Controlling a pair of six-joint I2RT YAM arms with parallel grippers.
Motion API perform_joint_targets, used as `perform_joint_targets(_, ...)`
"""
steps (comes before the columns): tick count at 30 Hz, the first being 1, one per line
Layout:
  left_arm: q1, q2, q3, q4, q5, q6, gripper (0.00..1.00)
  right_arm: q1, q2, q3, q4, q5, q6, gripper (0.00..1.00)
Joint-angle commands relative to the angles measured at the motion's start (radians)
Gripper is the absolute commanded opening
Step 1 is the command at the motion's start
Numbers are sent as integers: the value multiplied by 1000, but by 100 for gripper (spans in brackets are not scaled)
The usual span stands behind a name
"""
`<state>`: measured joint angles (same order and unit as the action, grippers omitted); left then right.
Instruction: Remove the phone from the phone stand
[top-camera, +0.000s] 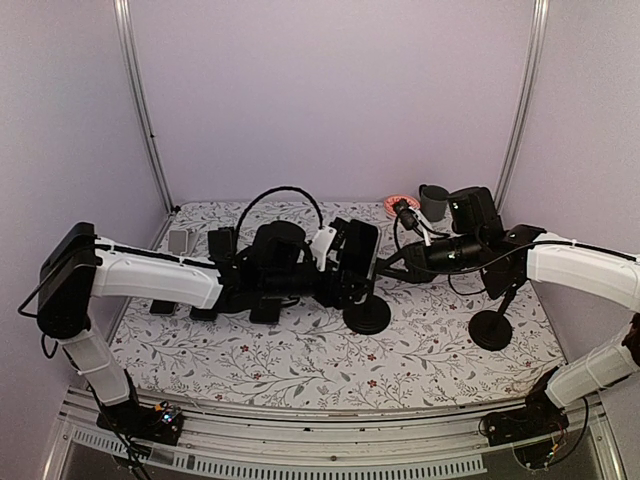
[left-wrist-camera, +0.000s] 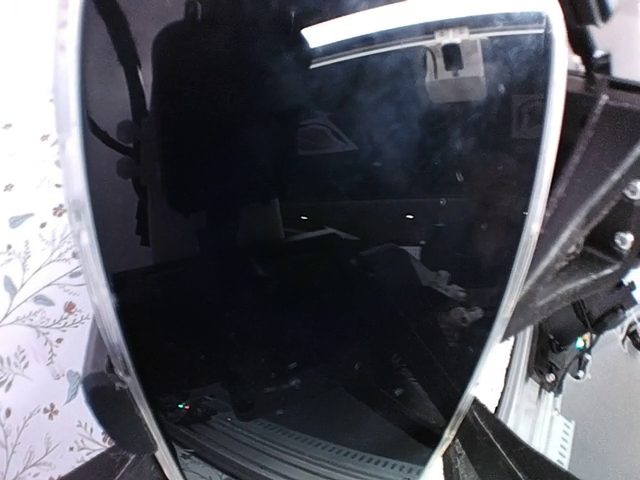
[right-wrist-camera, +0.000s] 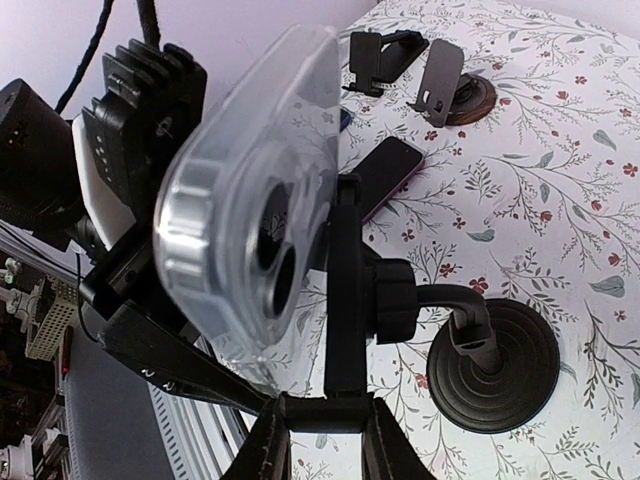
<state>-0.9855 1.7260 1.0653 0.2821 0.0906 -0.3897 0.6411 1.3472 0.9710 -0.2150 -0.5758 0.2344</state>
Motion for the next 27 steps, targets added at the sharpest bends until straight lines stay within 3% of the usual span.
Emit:
perform_joint_targets(1,35,-9,-7,91,73,34,35,-12,-31,3,-59,-6,15,0)
perform_joint_targets(8,-32,14,42,131,206,61,34,-12,-24,6,-33,3,29,0)
perform_joint_targets(16,-45,-53,-25,224,282,42,33,-12,-20,3,-2,25,43,0)
perform_joint_targets(27,-1,-266,-198,238,98,19,32,-12,-15,21,50,53,51,0)
